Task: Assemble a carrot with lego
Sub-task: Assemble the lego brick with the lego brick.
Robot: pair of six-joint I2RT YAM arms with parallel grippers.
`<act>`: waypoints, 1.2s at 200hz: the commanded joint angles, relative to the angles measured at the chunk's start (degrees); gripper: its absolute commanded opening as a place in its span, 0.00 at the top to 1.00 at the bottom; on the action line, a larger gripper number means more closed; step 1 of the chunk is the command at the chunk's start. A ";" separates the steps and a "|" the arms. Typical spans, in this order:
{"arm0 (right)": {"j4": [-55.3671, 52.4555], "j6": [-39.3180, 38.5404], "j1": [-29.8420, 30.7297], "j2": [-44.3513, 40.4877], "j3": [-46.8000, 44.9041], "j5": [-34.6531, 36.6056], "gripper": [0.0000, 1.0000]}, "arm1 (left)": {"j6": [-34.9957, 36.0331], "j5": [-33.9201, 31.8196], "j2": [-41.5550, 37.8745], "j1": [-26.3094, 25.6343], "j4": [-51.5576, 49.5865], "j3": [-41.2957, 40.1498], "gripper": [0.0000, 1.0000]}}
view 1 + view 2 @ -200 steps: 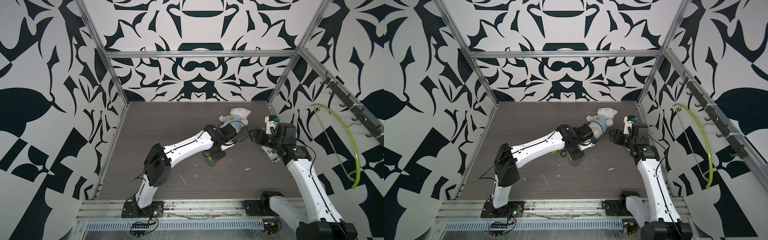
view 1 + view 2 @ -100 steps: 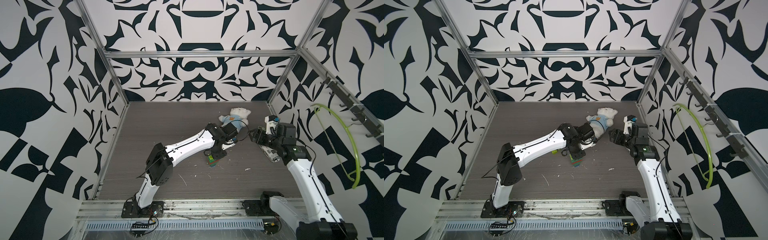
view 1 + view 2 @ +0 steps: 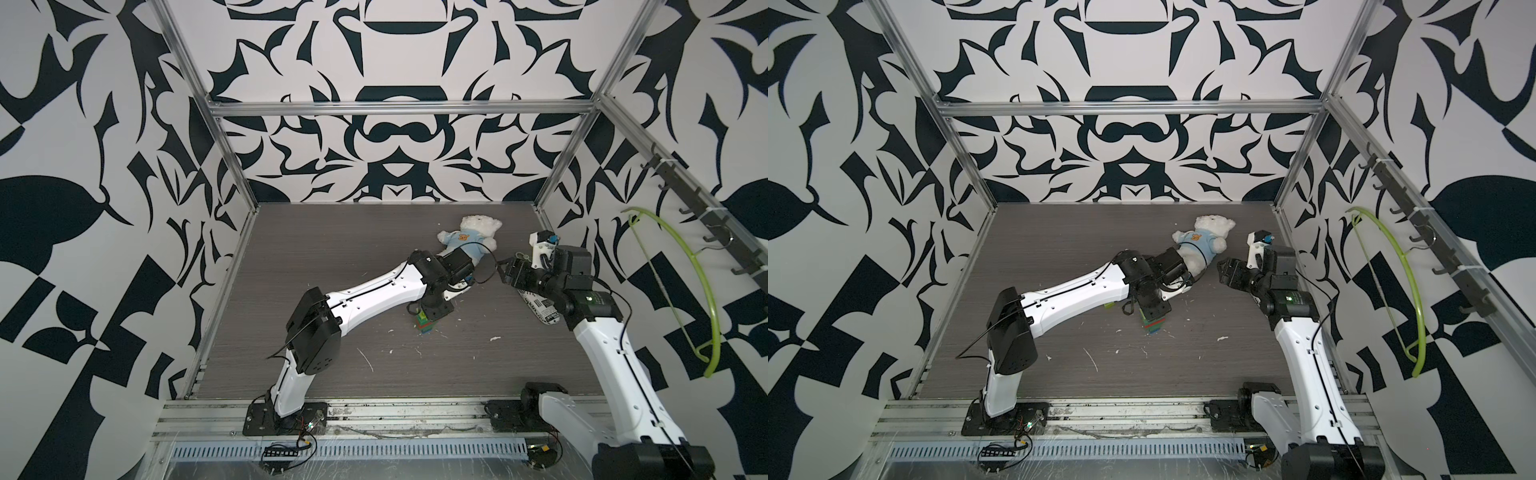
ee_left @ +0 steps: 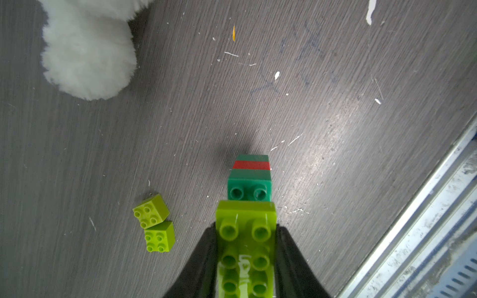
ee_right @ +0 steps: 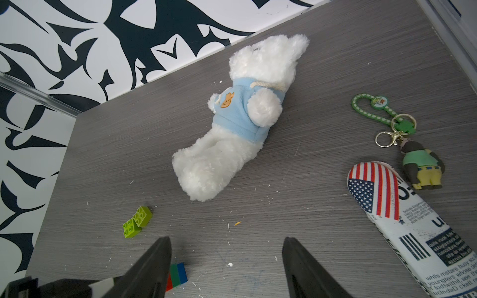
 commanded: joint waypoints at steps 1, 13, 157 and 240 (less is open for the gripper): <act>1.67 -0.61 0.21 -0.39 0.02 -0.51 0.27 | -0.84 0.47 3.17 -0.25 -2.20 -4.03 1.00; 1.53 -0.57 0.24 -0.34 0.06 -0.51 0.27 | -1.49 0.71 3.69 -0.25 -2.95 -4.37 1.00; 1.64 -0.53 0.18 -0.11 0.46 -0.62 0.27 | -3.64 2.43 2.35 -1.22 -3.05 -1.37 1.00; 1.88 -0.40 0.23 0.17 0.40 -0.97 0.27 | -1.82 -4.66 3.07 -1.22 -7.22 3.95 1.00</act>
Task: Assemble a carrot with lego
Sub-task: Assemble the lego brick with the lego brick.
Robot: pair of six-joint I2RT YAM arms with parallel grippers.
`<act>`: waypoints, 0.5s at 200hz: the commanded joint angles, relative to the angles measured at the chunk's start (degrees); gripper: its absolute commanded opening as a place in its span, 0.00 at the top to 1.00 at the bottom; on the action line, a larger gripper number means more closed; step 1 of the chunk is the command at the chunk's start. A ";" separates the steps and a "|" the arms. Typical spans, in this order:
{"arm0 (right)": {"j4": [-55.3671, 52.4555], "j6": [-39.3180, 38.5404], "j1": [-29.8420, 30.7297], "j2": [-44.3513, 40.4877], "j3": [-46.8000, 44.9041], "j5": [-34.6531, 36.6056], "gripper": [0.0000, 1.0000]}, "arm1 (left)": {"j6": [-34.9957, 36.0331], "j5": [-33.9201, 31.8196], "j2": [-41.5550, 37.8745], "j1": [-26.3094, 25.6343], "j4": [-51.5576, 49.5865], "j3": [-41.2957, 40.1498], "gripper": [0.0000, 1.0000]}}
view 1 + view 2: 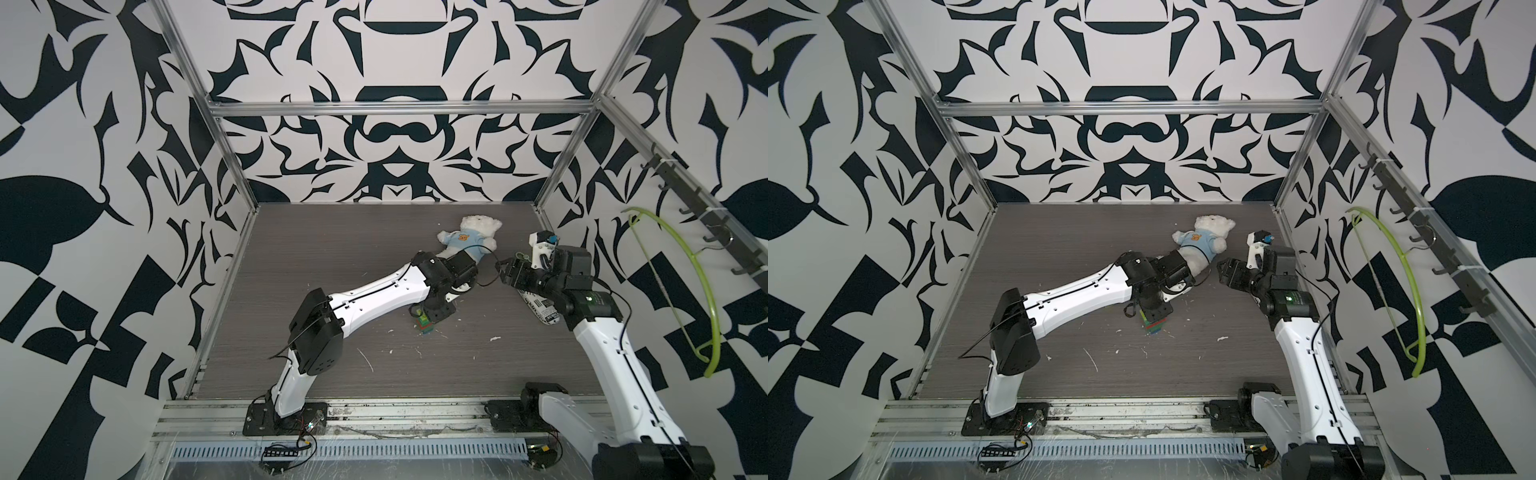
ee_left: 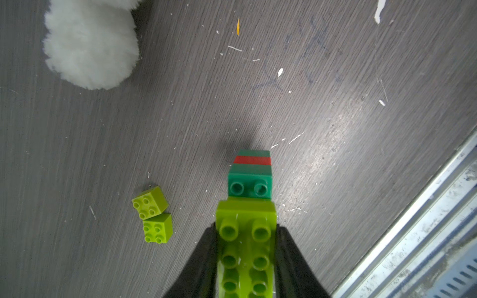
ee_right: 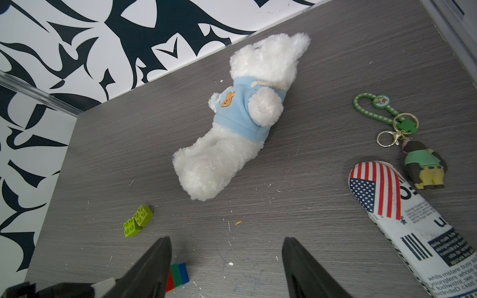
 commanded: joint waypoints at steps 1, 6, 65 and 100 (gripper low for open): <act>1.88 -0.42 0.20 0.18 0.50 -0.73 0.27 | 0.98 -2.40 1.93 -0.04 -4.00 1.42 1.00; 1.88 -0.41 0.21 0.21 0.53 -0.73 0.27 | 1.00 -2.70 1.84 -0.05 -3.79 1.82 1.00; 1.89 -0.39 0.22 0.24 0.49 -0.82 0.27 | 0.05 0.25 1.98 -0.02 -2.02 3.70 1.00; 1.88 -0.50 0.20 -0.02 0.29 -0.73 0.27 | -0.53 1.30 0.96 0.05 -0.68 4.07 1.00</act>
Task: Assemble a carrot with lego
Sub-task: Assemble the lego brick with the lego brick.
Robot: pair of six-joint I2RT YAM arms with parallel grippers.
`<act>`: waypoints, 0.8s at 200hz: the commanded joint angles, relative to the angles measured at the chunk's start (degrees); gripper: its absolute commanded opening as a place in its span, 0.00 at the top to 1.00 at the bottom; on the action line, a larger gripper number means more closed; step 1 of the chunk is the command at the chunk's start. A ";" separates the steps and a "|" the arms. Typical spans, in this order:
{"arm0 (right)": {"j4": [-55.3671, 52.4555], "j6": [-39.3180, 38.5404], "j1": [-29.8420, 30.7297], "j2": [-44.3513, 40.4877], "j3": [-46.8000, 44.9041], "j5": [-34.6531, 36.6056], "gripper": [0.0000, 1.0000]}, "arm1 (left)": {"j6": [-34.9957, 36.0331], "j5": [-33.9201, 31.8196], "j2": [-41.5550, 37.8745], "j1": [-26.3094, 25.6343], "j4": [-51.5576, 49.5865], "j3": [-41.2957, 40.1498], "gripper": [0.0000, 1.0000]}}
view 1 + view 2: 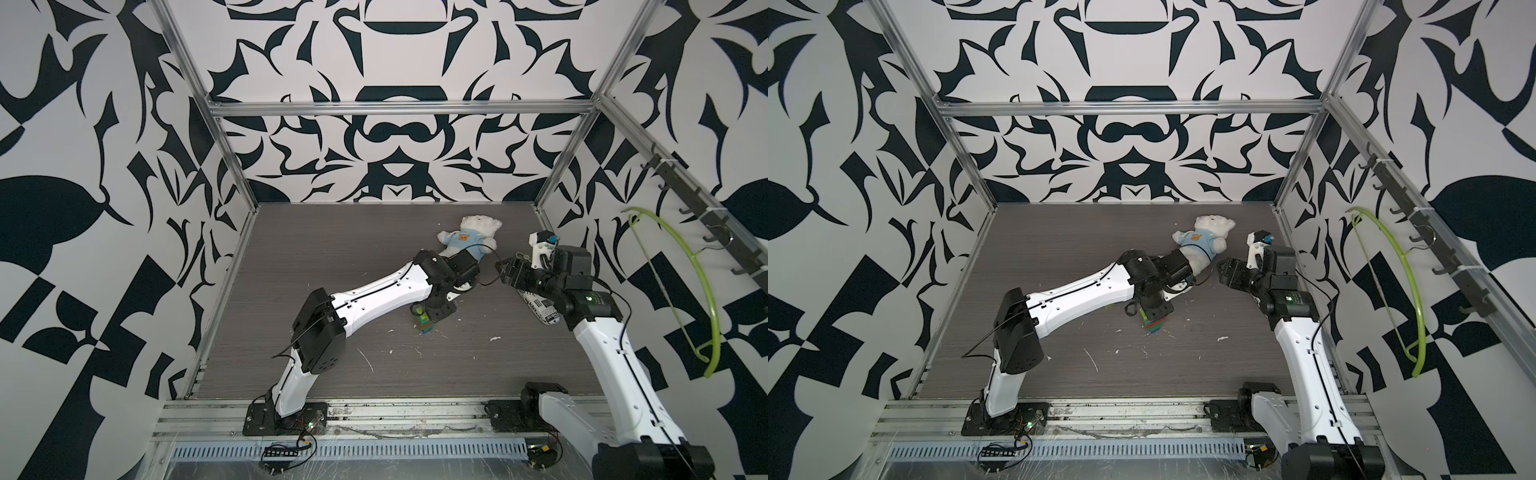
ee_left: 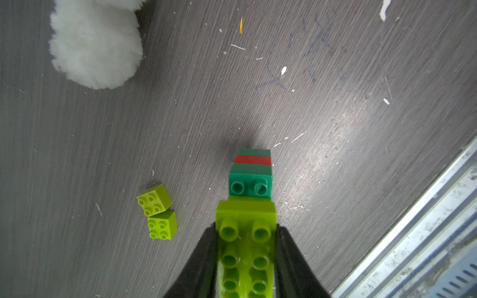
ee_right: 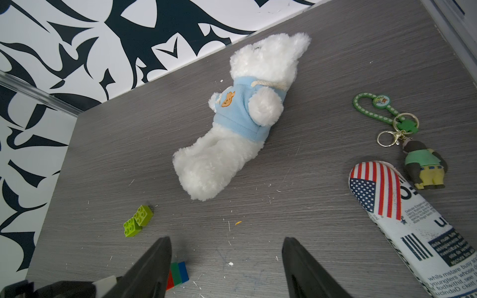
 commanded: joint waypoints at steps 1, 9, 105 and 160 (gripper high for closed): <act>1.92 -0.47 0.23 -0.06 0.29 -0.68 0.27 | -0.46 1.54 -0.18 0.07 0.43 1.52 1.00; 1.92 -0.52 0.18 -0.12 0.12 -0.68 0.27 | -0.31 1.86 -0.02 0.07 0.02 1.57 1.00; 1.74 -0.51 0.24 -0.42 0.25 -0.68 0.27 | -0.12 2.86 1.40 1.39 -1.70 -1.57 1.00; 1.63 -0.48 0.19 -0.51 0.35 -0.56 0.27 | 0.08 3.08 2.09 1.39 -1.72 -2.58 1.00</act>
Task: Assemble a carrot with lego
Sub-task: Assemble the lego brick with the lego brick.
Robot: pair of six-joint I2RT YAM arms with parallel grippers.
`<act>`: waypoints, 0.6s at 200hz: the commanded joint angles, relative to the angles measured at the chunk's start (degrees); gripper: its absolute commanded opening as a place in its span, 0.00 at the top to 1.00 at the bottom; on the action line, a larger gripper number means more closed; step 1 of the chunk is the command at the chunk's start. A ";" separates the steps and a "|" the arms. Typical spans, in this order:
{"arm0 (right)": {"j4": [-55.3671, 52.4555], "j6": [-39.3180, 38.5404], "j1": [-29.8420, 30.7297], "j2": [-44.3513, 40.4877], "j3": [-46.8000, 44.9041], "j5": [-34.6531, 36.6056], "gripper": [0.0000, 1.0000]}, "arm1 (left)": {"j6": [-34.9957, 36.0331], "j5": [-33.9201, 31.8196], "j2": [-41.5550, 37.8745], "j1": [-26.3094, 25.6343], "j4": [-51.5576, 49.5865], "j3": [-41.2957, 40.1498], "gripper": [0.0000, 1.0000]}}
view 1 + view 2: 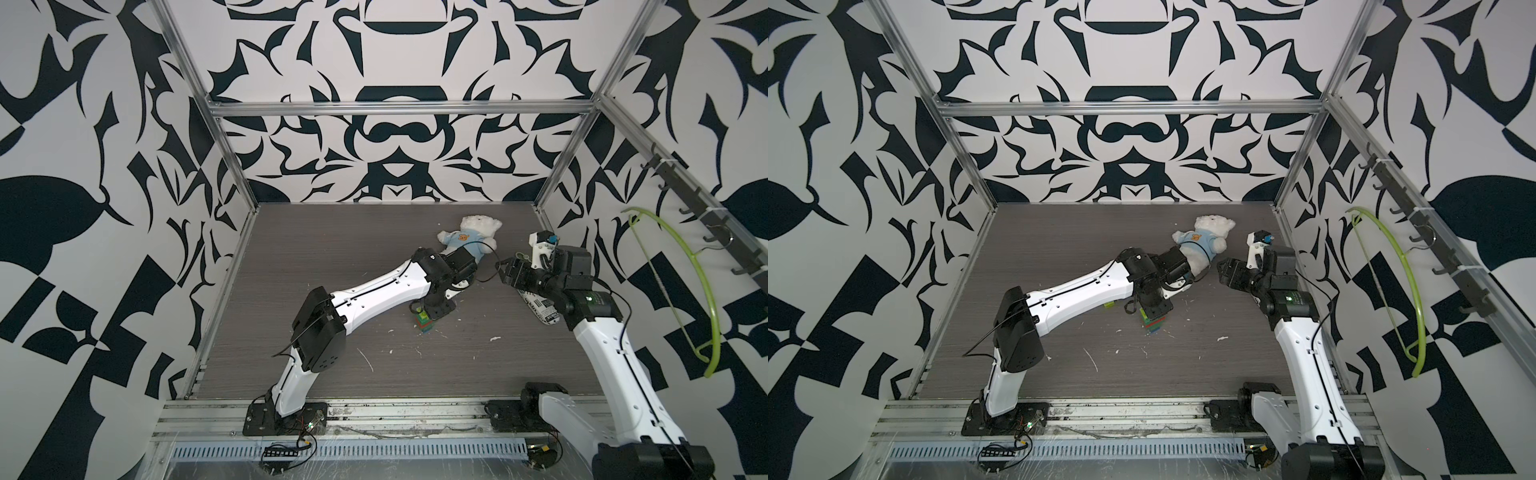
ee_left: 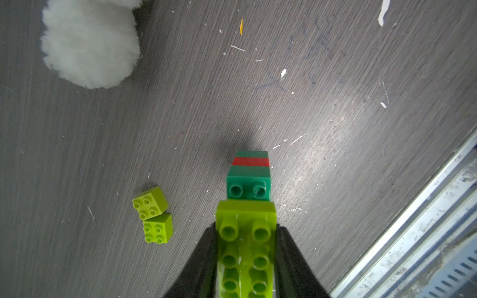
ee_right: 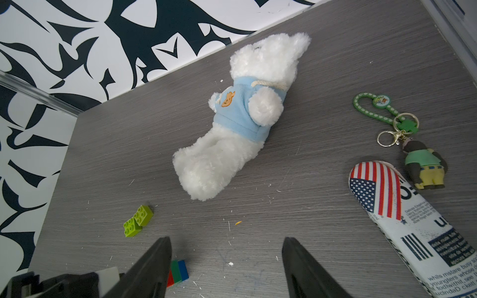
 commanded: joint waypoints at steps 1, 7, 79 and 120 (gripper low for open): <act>1.62 -0.50 0.18 -0.56 0.32 -0.49 0.27 | 0.04 1.16 1.83 0.17 -1.86 -2.27 1.00; 1.54 -0.61 0.23 -0.60 0.30 -0.51 0.27 | -0.29 1.01 2.08 0.11 -1.99 -2.17 1.00; 1.44 -0.65 0.18 -0.78 0.18 -0.42 0.27 | -0.02 -0.25 3.27 0.09 -1.56 -4.45 1.00; 1.53 -0.58 0.17 -0.43 0.06 -0.58 0.27 | 0.10 -0.12 1.18 0.17 -1.52 -3.52 1.00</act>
